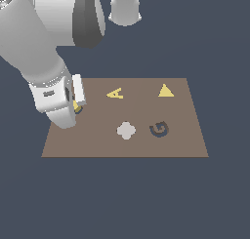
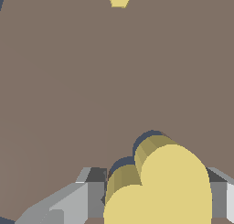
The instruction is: Insert a designated object into the corresponding slot on a board.
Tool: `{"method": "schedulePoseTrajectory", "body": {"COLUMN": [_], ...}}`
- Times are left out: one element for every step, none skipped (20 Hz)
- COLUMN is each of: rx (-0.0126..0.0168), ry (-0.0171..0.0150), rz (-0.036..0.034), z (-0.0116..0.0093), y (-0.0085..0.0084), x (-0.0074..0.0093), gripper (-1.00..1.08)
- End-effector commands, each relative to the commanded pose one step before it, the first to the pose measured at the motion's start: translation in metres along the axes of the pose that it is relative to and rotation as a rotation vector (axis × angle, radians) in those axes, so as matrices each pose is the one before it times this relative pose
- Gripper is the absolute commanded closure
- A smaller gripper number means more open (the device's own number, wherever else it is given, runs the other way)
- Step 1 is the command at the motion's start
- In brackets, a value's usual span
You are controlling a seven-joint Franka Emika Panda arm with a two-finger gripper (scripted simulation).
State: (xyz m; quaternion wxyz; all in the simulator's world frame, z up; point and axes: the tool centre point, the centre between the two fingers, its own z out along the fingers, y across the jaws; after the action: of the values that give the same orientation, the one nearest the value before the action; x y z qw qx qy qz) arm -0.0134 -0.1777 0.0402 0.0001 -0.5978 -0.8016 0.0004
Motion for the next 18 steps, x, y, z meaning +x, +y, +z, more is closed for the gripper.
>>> {"method": "schedulePoseTrajectory", "body": {"rx": [-0.00036,0.00003,0.00001,0.00001,0.00000,0.00000,0.00034,0.00000,0.00000,-0.00003,0.00000,-0.00001,0.00000,0.00000,0.00000,0.00000,0.00000,0.00000], "ry": [-0.00021,0.00003,0.00001,0.00001,0.00001,0.00000,0.00024,0.00000,0.00000,-0.00043,0.00000,-0.00065,0.00000,0.00000,0.00000,0.00000,0.00000,0.00000], "rz": [-0.00625,0.00069,0.00218,0.00285,0.00183,0.00069,-0.00178,0.00000,0.00000,0.00054,0.00000,0.00073,0.00000,0.00000,0.00000,0.00000,0.00000,0.00000], "z": [-0.00024,0.00003,0.00001,0.00002,0.00001,0.00000,0.00020,0.00042,0.00126,0.00194,0.00273,0.00188,0.00126,0.00042,0.00000,0.00000,0.00000,0.00000], "y": [0.00005,0.00016,0.00014,0.00011,0.00007,0.00001,-0.00021,0.00003,0.00009,-0.00004,0.00017,-0.00013,0.00007,0.00002,0.00000,0.00000,0.00000,0.00000], "x": [-0.00049,0.00020,0.00020,0.00019,0.00012,0.00002,-0.00005,0.00004,0.00011,-0.00009,0.00024,-0.00018,0.00011,0.00004,0.00000,0.00000,0.00000,0.00000], "gripper": [1.08,1.08,1.08,1.08,1.08,1.08,1.08,1.08,1.08,1.08,1.08,1.08,1.08,1.08,-0.92,-0.92,-0.92,-0.92]}}
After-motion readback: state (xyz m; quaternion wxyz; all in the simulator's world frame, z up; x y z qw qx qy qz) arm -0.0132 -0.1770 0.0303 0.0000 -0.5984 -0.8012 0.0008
